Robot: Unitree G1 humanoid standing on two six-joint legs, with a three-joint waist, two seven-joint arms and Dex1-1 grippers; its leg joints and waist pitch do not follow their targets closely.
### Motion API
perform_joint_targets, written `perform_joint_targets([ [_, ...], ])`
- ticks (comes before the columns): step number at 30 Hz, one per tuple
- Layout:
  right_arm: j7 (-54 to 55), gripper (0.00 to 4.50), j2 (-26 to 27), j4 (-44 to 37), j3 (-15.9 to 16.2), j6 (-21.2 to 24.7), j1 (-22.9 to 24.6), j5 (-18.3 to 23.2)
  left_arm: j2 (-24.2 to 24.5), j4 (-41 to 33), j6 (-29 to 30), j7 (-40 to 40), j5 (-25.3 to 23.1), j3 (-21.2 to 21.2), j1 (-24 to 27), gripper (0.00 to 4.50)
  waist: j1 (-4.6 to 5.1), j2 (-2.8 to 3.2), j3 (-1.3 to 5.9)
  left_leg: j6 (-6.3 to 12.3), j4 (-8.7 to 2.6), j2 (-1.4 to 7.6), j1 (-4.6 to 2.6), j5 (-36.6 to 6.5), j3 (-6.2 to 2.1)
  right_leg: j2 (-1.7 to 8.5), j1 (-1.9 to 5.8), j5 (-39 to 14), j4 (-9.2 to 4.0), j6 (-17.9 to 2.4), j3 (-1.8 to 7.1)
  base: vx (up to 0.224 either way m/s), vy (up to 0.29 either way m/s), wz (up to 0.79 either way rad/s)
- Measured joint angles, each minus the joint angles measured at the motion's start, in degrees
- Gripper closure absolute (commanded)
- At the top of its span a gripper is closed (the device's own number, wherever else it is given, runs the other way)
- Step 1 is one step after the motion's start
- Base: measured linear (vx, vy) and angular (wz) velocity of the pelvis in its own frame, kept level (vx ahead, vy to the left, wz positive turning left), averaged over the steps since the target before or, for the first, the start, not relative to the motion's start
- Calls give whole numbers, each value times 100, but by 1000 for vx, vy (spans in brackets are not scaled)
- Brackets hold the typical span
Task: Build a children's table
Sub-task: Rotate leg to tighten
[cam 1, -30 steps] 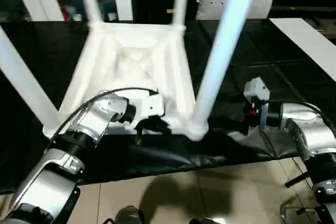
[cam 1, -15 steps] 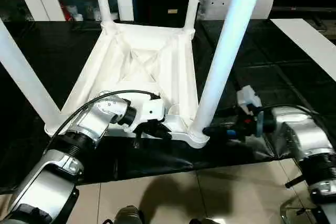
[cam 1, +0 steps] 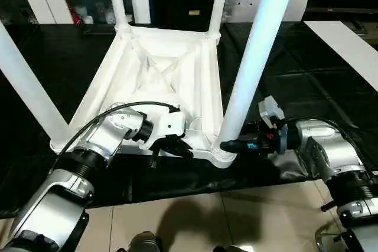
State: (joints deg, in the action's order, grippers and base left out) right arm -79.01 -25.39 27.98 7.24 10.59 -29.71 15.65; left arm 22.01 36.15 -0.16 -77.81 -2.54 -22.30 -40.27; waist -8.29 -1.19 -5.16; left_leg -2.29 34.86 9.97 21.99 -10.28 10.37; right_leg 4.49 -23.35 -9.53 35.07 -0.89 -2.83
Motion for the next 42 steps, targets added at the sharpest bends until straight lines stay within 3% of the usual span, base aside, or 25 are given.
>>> perform_joint_targets([
  [4,557,255,182,-45,-84,120,5,-62,-89,-4,395,360,-1,135,16,450,59,4,-2,-5,-2,0,-11,2,-1,0,1,-3,2,5,2,0,0,0],
  [8,2179,256,668,171,-451,260,-190,-385,-586,87,1175,1498,-65,473,-48,450,314,18,-11,-13,-2,-3,-11,7,-1,3,-6,-14,-13,23,1,0,0,0],
  [12,3371,257,1017,489,-629,496,-542,-532,-1003,176,1697,2371,-109,671,-167,450,497,22,-10,-13,-7,-4,-11,7,-1,2,-23,-14,-11,24,-1,0,0,0],
  [17,4852,257,1534,962,-982,689,-1054,-597,-1568,312,2197,3511,-253,864,-413,450,602,21,-10,-21,-20,-1,16,14,-1,0,-64,28,-9,-27,-11,0,0,0],
  [19,5109,257,1623,1056,-1012,591,-1134,-688,-1682,312,2287,3744,-303,878,-461,450,610,21,-10,-21,-30,1,16,13,-1,0,-68,30,-11,-24,-16,65,-4,-2],
  [20,5238,202,1655,1090,-1010,532,-1187,-738,-1735,312,2303,3854,-342,894,-488,450,609,21,-10,-20,-44,0,23,13,-1,-1,-77,27,-19,-21,-22,62,-7,0],
  [21,5311,189,1677,1123,-1011,483,-1219,-764,-1778,310,2319,3936,-355,898,-499,450,601,21,-10,-17,-56,1,28,14,-1,-1,-83,21,-22,-22,-27,57,-10,1],
  [28,5285,134,1683,1030,-1064,380,-1069,-723,-1852,279,2357,3904,-353,865,-520,450,474,25,-10,20,-75,11,32,24,-1,-1,-88,-9,-22,-50,-55,8,-1,0],
  [36,4579,62,1248,839,-897,128,-620,-724,-1634,277,2039,3472,-349,698,-470,450,375,59,-32,-15,-72,12,18,10,-3,3,-67,-5,-20,-47,-60,0,0,0],
  [39,4066,34,800,767,-883,3,-483,-722,-1468,322,1713,3121,-348,590,-454,450,310,67,-37,-15,-72,14,21,10,-3,3,-67,-5,-20,-47,-65,0,0,0],
  [42,3583,13,568,625,-868,-87,-401,-666,-1235,395,1459,2833,-354,565,-459,450,307,68,-36,-13,-71,17,22,11,-4,3,-67,-5,-19,-47,-70,0,0,0],
])
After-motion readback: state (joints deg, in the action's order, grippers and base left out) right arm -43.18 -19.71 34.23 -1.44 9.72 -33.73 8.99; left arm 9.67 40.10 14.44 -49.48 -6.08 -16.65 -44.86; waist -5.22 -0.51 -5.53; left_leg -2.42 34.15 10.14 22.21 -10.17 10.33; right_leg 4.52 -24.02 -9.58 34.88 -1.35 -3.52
